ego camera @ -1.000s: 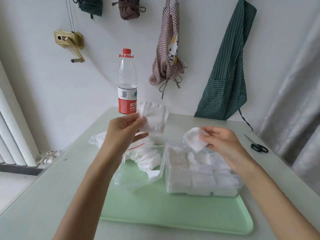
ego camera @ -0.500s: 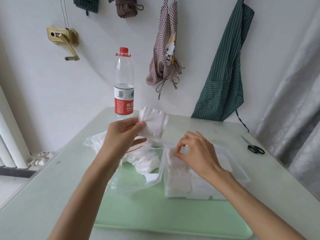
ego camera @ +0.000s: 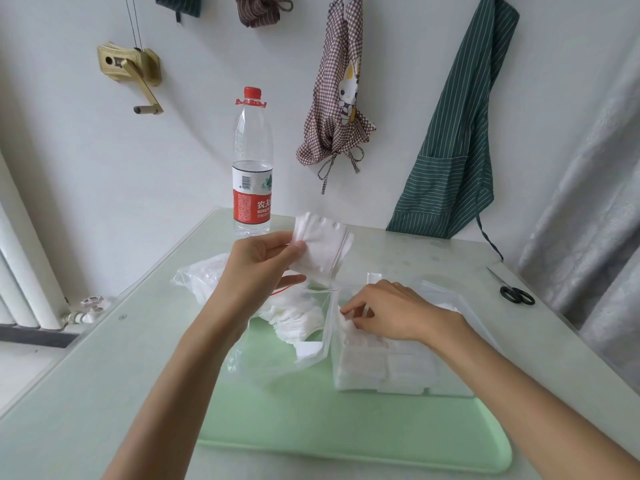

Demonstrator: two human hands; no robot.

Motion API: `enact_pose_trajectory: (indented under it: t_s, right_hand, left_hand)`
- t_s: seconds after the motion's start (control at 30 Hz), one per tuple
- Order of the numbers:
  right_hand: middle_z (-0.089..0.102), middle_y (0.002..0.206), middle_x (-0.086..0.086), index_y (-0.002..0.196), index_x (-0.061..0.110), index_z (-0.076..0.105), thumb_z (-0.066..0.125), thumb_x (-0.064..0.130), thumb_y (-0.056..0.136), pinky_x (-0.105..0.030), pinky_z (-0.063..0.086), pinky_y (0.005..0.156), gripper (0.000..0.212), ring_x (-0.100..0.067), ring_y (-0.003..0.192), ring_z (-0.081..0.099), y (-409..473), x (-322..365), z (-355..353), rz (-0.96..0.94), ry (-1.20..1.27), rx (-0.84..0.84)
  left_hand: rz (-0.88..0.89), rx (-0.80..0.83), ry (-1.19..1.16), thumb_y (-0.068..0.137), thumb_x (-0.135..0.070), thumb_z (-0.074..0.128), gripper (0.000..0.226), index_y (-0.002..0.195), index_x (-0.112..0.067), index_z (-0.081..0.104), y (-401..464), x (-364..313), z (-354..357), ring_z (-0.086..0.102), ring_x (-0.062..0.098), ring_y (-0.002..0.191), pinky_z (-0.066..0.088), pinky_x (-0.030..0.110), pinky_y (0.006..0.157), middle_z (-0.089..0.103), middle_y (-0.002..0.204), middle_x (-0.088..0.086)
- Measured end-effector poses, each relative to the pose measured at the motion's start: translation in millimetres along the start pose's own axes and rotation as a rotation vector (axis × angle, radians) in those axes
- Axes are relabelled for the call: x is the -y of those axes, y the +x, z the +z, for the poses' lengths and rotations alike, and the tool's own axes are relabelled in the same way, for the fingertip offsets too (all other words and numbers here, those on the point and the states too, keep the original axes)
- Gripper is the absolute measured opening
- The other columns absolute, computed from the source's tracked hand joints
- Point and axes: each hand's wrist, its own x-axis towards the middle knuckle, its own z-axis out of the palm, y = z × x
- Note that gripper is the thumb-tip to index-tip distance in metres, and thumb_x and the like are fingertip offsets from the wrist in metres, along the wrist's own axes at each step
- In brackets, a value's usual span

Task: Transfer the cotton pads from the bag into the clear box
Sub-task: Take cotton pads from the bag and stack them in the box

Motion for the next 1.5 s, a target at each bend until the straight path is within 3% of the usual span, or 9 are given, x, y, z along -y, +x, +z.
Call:
enact_pose_trajectory:
  t_s: [0.27, 0.6, 0.83, 0.93, 1.0, 1.1, 1.23, 1.37, 1.5]
  right_hand:
    - [0.069, 0.089, 0.012, 0.100, 0.039, 0.071, 0.069, 0.037, 0.079, -0.025, 0.047, 0.073, 0.021, -0.008, 0.083, 0.062, -1, -3, -6, 0.028, 0.135, -0.152]
    - [0.067, 0.096, 0.006, 0.112, 0.029, 0.069, 0.061, 0.023, 0.087, -0.028, 0.049, 0.087, 0.026, -0.012, 0.094, 0.062, 3, -5, -1, -0.005, 0.151, 0.010]
    - [0.073, 0.093, 0.002, 0.103, 0.026, 0.068, 0.053, 0.012, 0.094, -0.014, 0.052, 0.074, 0.022, -0.007, 0.085, 0.067, -39, -27, -28, 0.023, 0.790, -0.453]
    - [0.072, 0.099, 0.002, 0.102, 0.028, 0.064, 0.052, 0.036, 0.092, -0.020, 0.056, 0.079, 0.017, -0.008, 0.089, 0.069, -56, -18, -34, 0.045, 1.180, -0.507]
    - [0.070, 0.105, 0.005, 0.107, 0.030, 0.061, 0.053, 0.050, 0.081, -0.024, 0.055, 0.085, 0.034, -0.007, 0.096, 0.067, -62, -13, -33, 0.031, 1.279, -0.425]
    - [0.072, 0.095, 0.008, 0.120, 0.025, 0.059, 0.063, 0.036, 0.083, -0.025, 0.055, 0.084, 0.038, -0.003, 0.091, 0.066, -68, -15, -27, 0.043, 1.297, -0.450]
    - [0.075, 0.081, 0.002, 0.109, 0.021, 0.063, 0.068, 0.009, 0.084, -0.015, 0.054, 0.067, 0.028, -0.004, 0.074, 0.068, -72, -25, -23, 0.099, 1.309, -0.570]
    - [0.074, 0.072, 0.002, 0.096, 0.015, 0.059, 0.073, 0.010, 0.080, -0.008, 0.049, 0.058, 0.022, -0.004, 0.060, 0.067, -70, -35, -21, 0.213, 1.402, -0.674]
    - [0.074, 0.073, -0.005, 0.094, 0.011, 0.056, 0.070, 0.008, 0.082, -0.015, 0.055, 0.063, 0.018, -0.011, 0.066, 0.071, -69, -44, -20, 0.216, 1.403, -0.637]
  left_hand:
    - [-0.026, 0.006, -0.002, 0.092, -0.010, 0.057, 0.017, 0.085, -0.019, 0.070, 0, -1, -2, 0.070, 0.006, 0.073, 0.055, 0.016, 0.063, 0.074, 0.075, -0.004]
    - [-0.049, 0.036, -0.005, 0.090, -0.011, 0.060, 0.014, 0.087, -0.019, 0.070, -1, -2, 1, 0.071, 0.007, 0.074, 0.055, 0.015, 0.062, 0.075, 0.077, -0.003]
    - [0.016, 0.066, 0.249, 0.093, -0.015, 0.057, 0.017, 0.091, -0.027, 0.068, -1, 1, 7, 0.066, 0.001, 0.078, 0.057, 0.017, 0.068, 0.072, 0.090, -0.002]
    - [0.097, 0.153, 0.415, 0.093, -0.013, 0.055, 0.016, 0.096, -0.023, 0.067, 6, -8, 27, 0.064, -0.004, 0.072, 0.055, 0.015, 0.064, 0.070, 0.091, -0.003]
    - [0.137, 0.210, 0.526, 0.093, -0.014, 0.055, 0.017, 0.102, -0.019, 0.068, 13, -14, 42, 0.067, 0.007, 0.084, 0.057, 0.028, 0.076, 0.071, 0.097, 0.000]
    - [0.176, 0.270, 0.642, 0.093, -0.015, 0.055, 0.020, 0.108, -0.012, 0.069, 19, -22, 61, 0.066, 0.018, 0.091, 0.052, 0.036, 0.084, 0.070, 0.095, 0.000]
    - [0.160, 0.318, 0.660, 0.093, -0.015, 0.056, 0.021, 0.109, -0.010, 0.068, 25, -23, 79, 0.065, 0.020, 0.087, 0.054, 0.032, 0.077, 0.071, 0.099, 0.009]
    - [-0.055, 0.333, 0.431, 0.090, -0.014, 0.061, 0.031, 0.120, -0.008, 0.059, 30, -20, 93, 0.063, 0.007, 0.078, 0.055, 0.014, 0.064, 0.068, 0.105, 0.009]
    - [-0.135, 0.259, 0.391, 0.089, -0.009, 0.062, 0.024, 0.113, -0.007, 0.057, 40, -10, 104, 0.061, 0.009, 0.075, 0.054, 0.013, 0.057, 0.064, 0.101, 0.010]
